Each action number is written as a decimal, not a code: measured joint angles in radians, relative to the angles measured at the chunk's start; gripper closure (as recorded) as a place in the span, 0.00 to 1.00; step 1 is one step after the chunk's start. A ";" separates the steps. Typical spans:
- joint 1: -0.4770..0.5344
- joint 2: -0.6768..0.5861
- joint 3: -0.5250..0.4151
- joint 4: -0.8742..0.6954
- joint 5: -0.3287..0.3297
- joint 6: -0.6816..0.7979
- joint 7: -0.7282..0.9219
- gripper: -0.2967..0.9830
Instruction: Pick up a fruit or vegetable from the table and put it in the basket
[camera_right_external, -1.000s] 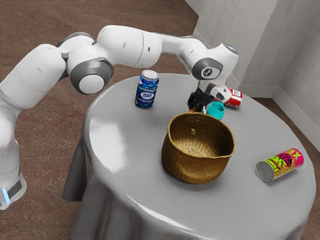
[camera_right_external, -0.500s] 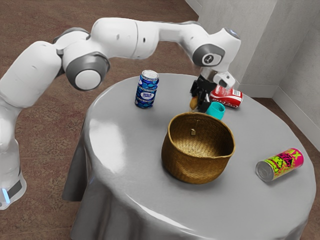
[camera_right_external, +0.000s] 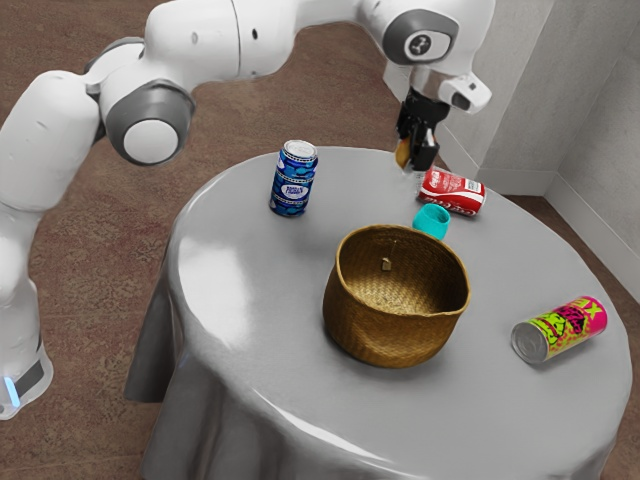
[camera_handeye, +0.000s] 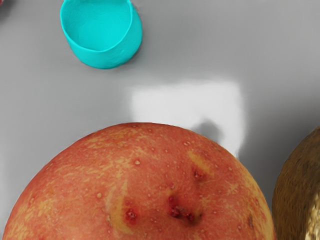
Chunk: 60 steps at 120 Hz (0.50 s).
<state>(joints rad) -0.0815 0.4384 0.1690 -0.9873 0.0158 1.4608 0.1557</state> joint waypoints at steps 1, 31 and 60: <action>-0.003 -0.004 0.000 0.000 0.000 -0.002 0.000 0.60; -0.113 -0.073 -0.026 -0.006 -0.018 -0.040 0.001 0.60; -0.164 -0.073 -0.100 -0.015 -0.040 -0.050 0.000 0.60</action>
<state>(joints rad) -0.2453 0.3654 0.0693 -1.0026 -0.0244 1.4106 0.1561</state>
